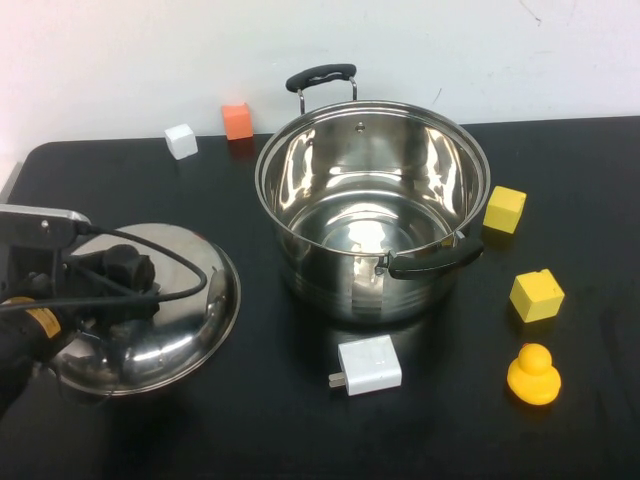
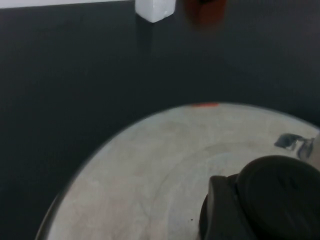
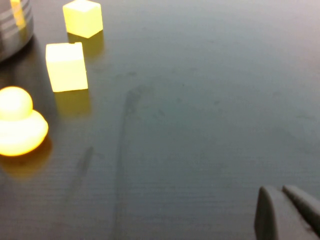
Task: Cover the pot
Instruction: Pick up the pot lid, then place the pot lid on the pot
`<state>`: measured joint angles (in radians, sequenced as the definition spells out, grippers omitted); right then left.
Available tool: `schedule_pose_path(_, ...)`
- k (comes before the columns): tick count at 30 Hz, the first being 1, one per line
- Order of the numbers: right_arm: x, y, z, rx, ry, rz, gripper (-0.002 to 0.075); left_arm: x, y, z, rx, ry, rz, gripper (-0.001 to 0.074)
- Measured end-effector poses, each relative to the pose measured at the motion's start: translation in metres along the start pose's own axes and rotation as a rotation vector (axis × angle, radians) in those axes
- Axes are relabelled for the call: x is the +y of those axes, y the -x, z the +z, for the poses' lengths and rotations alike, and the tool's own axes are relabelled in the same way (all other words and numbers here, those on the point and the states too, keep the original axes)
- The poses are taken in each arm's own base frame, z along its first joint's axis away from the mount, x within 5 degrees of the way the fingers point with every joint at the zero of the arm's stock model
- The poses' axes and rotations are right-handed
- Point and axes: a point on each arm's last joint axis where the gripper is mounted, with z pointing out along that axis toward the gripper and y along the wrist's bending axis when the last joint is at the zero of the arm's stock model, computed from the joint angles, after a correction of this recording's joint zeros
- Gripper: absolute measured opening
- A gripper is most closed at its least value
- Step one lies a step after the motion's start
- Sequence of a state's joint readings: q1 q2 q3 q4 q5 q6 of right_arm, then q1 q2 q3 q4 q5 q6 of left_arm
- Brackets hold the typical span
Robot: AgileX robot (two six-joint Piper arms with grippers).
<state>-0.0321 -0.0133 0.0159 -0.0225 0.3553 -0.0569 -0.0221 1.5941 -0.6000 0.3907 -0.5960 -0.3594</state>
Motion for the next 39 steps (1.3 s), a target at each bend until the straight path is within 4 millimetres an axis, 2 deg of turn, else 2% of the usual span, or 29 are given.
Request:
schedule_pose_path(3, 0.0, 0.0, 0.0, 0.0, 0.0, 0.0, -0.0002, 0.003, 0.008, -0.006, 0.013, 0.043, -0.024, 0.0333)
schedule_pose_path(6, 0.0, 0.0, 0.0, 0.0, 0.0, 0.0, -0.0002, 0.006, 0.034, -0.014, 0.012, 0.099, -0.032, 0.0333)
schedule_pose_path(9, 0.0, 0.0, 0.0, 0.0, 0.0, 0.0, -0.0002, 0.006, 0.077, -0.027, -0.04, 0.143, -0.061, 0.0333)
schedule_pose_path(12, 0.0, 0.0, 0.0, 0.0, 0.0, 0.0, -0.0002, -0.001, 0.127, -0.04, -0.115, 0.155, -0.075, 0.0333)
schedule_pose_path(14, 0.0, 0.0, 0.0, 0.0, 0.0, 0.0, -0.0002, -0.014, 0.155, -0.047, -0.147, 0.14, -0.064, 0.0333)
schedule_pose_path(16, 0.0, 0.0, 0.0, 0.0, 0.0, 0.0, -0.0002, -0.032, 0.176, -0.05, -0.159, 0.109, -0.054, 0.0333)
schedule_pose_path(20, 0.0, 0.0, 0.0, 0.0, 0.0, 0.0, -0.0002, -0.08, 0.201, -0.05, -0.173, -0.012, -0.026, 0.0332)
schedule_pose_path(24, 0.0, 0.0, 0.0, 0.0, 0.0, 0.0, -0.0002, -0.131, 0.206, -0.042, -0.166, -0.157, -0.031, 0.0332)
schedule_pose_path(29, 0.0, 0.0, 0.0, 0.0, 0.0, 0.0, -0.0002, -0.182, 0.186, -0.01, -0.072, -0.246, 0.053, 0.0332)
schedule_pose_path(33, 0.0, 0.0, 0.0, 0.0, 0.0, 0.0, -0.0002, -0.202, 0.17, 0.015, 0.0, -0.253, 0.089, 0.0332)
schedule_pose_path(39, 0.0, 0.0, 0.0, 0.0, 0.0, 0.0, -0.0002, -0.209, 0.161, 0.038, 0.034, -0.246, 0.091, 0.0332)
